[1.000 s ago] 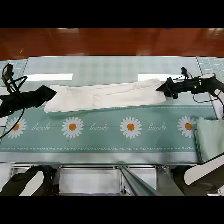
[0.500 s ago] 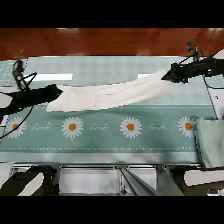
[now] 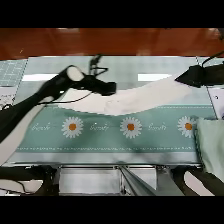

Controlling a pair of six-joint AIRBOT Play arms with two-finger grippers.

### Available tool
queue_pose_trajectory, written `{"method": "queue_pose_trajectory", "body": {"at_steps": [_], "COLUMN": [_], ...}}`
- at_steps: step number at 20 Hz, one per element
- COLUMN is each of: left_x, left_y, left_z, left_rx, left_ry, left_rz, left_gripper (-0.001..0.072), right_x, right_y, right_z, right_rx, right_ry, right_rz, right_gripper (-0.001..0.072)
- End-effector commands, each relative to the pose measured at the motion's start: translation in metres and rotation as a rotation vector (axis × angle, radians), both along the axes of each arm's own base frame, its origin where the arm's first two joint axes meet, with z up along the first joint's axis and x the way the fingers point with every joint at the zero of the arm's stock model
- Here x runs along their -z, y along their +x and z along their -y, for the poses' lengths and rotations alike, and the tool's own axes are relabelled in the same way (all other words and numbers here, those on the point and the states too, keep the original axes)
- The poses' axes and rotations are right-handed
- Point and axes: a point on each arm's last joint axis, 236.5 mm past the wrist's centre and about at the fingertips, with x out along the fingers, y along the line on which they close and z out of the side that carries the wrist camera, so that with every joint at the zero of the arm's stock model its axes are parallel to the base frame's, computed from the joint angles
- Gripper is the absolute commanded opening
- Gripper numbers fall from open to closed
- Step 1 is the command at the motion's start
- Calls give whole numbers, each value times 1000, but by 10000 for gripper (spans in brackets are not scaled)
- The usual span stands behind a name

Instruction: Fold the shirts.

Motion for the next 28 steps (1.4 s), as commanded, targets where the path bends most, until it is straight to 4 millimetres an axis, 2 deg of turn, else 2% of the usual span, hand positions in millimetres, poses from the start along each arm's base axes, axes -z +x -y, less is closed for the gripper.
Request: {"method": "queue_pose_trajectory", "body": {"at_steps": [1, 3, 5, 6, 8, 9, 10, 12, 14, 15, 17, 19, 20, 21, 23, 25, 28], "left_x": [32, 38, 37, 34, 21, 11, -1, -25, -51, -64, -85, -98, -101, -104, -107, -107, -107], "left_y": [-55, -85, -106, -107, -85, -67, -45, -2, 25, 31, 24, 1, -13, -28, -55, -78, -95], "left_z": [95, 126, 142, 142, 124, 105, 78, 11, -62, -100, -169, -228, -250, -270, -293, -299, -294], "left_rx": [210, 292, 352, 356, 320, 292, 256, 135, -21, -99, -232, -351, -396, -445, -522, -553, -550], "left_ry": [17, 25, 28, 26, 18, 15, 22, 44, 40, 33, 32, 40, 49, 54, 61, 63, 60], "left_rz": [-138, -169, -170, -167, -166, -171, -168, -125, -73, -34, 44, 102, 126, 146, 187, 212, 241], "left_gripper": [22, 22, 23, 23, 23, 23, 23, 23, 24, 23, 23, 23, 23, 23, 23, 23, 24], "right_x": [-21, -26, -27, -29, -32, -35, -37, -41, -41, -39, -31, -18, -9, 0, 24, 52, 87], "right_y": [-34, -40, -40, -39, -37, -36, -34, -30, -21, -16, 0, 17, 28, 37, 53, 63, 73], "right_z": [-25, -38, -48, -52, -60, -64, -70, -88, -118, -135, -175, -221, -245, -265, -305, -339, -370], "right_rx": [-37, -66, -80, -81, -80, -82, -82, -102, -134, -150, -181, -218, -230, -238, -268, -298, -306], "right_ry": [8, 16, 23, 29, 45, 53, 62, 104, 175, 208, 265, 306, 321, 333, 346, 354, 386], "right_rz": [55, 71, 72, 82, 97, 106, 117, 129, 129, 126, 121, 108, 98, 85, 42, -6, -75], "right_gripper": [22, 22, 22, 22, 22, 22, 22, 22, 22, 22, 22, 22, 22, 22, 22, 22, 22]}}
